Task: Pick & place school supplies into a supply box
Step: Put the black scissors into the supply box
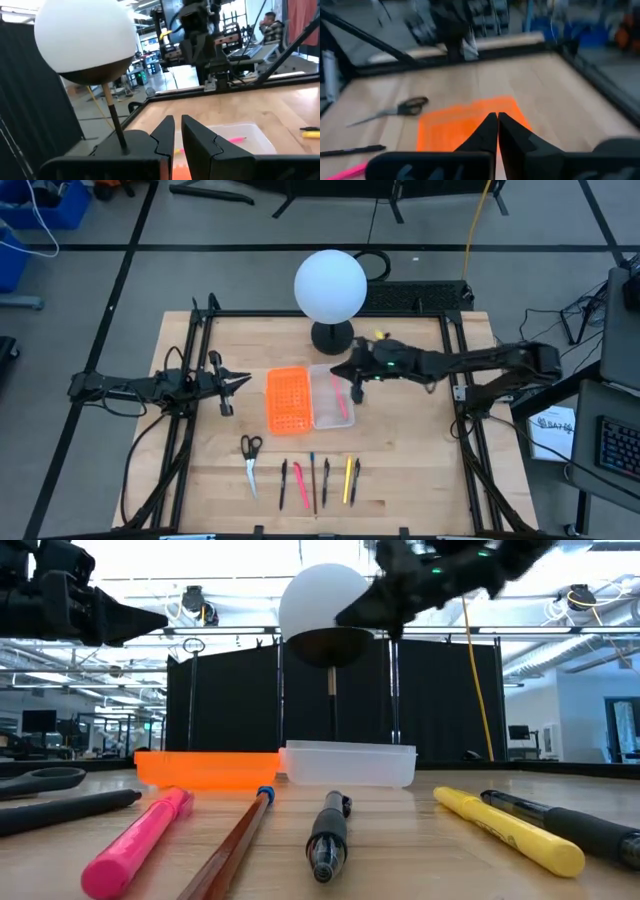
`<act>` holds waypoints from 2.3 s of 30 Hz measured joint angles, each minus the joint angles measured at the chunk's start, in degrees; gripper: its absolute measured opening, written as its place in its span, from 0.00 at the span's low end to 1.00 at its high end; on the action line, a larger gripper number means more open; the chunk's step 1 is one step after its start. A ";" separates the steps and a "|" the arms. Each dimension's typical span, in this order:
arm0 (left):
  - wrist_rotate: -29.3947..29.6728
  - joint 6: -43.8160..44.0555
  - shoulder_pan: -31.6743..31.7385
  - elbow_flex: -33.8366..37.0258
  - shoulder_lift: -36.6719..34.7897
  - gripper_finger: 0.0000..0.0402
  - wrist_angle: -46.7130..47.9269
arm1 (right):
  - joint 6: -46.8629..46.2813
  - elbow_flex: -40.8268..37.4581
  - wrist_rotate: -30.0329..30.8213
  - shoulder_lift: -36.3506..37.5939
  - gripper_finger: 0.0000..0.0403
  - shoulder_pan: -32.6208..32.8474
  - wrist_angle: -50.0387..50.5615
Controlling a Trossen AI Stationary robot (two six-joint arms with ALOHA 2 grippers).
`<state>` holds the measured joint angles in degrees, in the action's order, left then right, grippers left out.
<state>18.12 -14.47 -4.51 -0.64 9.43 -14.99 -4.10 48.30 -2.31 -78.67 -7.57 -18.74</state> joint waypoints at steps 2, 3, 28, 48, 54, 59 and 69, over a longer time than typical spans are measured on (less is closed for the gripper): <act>0.08 -0.15 0.00 0.00 -0.02 0.11 -0.10 | 1.43 -5.72 -1.30 3.46 0.01 -0.62 -6.52; 0.08 -0.88 0.00 0.00 0.00 0.11 -0.14 | 2.21 -8.31 -2.27 4.93 0.00 -1.05 -9.36; 11.94 29.03 0.01 -0.08 0.92 0.11 10.87 | 4.19 -43.40 -3.82 14.62 0.00 -1.47 -47.19; 16.29 43.24 -4.49 -12.24 16.71 0.02 18.44 | 7.92 -47.46 -14.71 14.58 0.00 -1.49 -50.72; 21.12 52.51 -12.70 -32.29 34.34 0.01 43.38 | 10.63 -47.51 -21.91 14.60 0.00 -1.45 -51.34; 19.91 75.48 -17.69 -51.14 52.06 0.01 72.00 | 10.83 -47.51 -22.00 14.58 0.00 -1.36 -51.28; 0.84 118.73 -27.74 -70.25 80.00 0.03 103.66 | 12.32 -47.51 -22.00 14.57 0.00 -1.34 -51.78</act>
<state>18.96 104.25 -32.25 -70.89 89.43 88.67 8.22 0.80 -24.32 -64.10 -8.91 -70.52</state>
